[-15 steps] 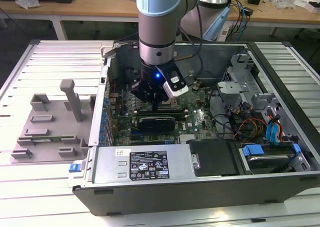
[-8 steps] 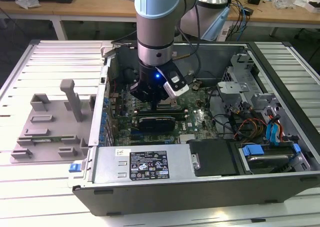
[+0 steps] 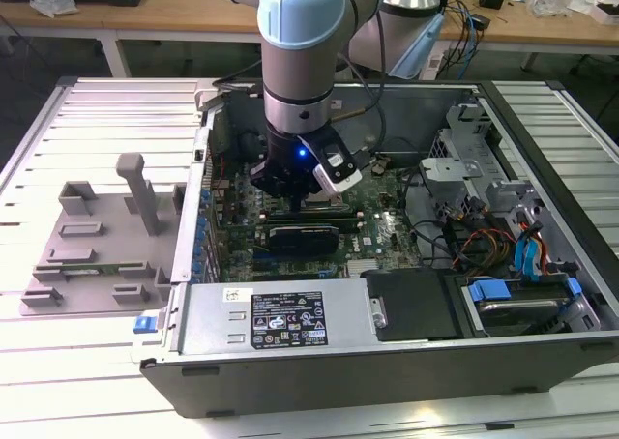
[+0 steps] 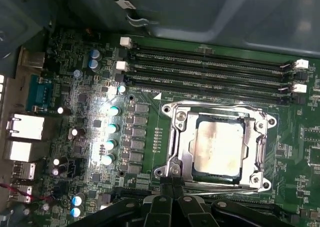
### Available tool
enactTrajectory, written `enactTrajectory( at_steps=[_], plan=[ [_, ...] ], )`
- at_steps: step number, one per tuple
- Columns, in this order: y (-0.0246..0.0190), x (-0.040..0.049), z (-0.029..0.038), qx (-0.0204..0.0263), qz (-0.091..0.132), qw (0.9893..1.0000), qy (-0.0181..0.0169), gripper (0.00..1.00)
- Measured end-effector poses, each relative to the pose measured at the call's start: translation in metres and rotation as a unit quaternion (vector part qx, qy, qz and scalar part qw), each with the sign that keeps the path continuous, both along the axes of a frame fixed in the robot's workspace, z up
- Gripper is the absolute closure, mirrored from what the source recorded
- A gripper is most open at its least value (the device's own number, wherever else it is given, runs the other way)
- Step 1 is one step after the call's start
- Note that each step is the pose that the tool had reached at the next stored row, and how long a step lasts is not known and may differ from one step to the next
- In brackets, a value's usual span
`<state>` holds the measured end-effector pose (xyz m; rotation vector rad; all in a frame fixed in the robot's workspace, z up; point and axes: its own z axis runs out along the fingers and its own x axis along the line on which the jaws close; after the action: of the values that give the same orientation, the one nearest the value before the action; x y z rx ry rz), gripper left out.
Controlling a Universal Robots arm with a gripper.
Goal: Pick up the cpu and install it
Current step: 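Install the second cpu locking lever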
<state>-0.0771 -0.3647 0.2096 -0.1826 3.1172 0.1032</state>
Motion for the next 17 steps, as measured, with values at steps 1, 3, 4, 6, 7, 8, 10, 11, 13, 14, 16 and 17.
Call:
enactTrajectory(
  at_steps=[1,3,4,6,7,8,10,11,13,14,16,17],
  plan=[
    [-0.0006,0.0,0.0004,-0.0002,0.0,1.0,0.0001,0.89],
    [-0.002,0.0001,0.0015,-0.0003,0.0,1.0,0.0,0.89],
    [-0.003,0.0001,0.0022,-0.0003,0.0,1.0,0.0,0.89],
    [-0.0051,0.0002,0.0043,-0.0003,0.0,1.0,0.0,0.89],
    [-0.0064,0.0003,0.0059,-0.0002,0.0,1.0,0.0,0.89],
    [-0.0079,0.0005,0.0068,-0.0003,0.0,1.0,0.0,0.89],
    [-0.0109,0.0011,0.0075,-0.0004,0.0,1.0,0.0001,0.89],
    [-0.0117,0.0011,0.0075,-0.0002,0.0,1.0,0.0,0.89],
    [-0.0124,0.0011,0.0072,0.0133,0.0,0.9999,0.0001,0.89],
    [-0.0131,0.001,0.0053,0.0289,0.0,0.9996,-0.0001,0.89],
    [-0.0163,0.0009,0.004,0.029,0.0,0.9996,0.0,0.89],
    [-0.0188,0.0009,0.004,0.0292,0.0,0.9996,0.0001,0.89]
  ],
)
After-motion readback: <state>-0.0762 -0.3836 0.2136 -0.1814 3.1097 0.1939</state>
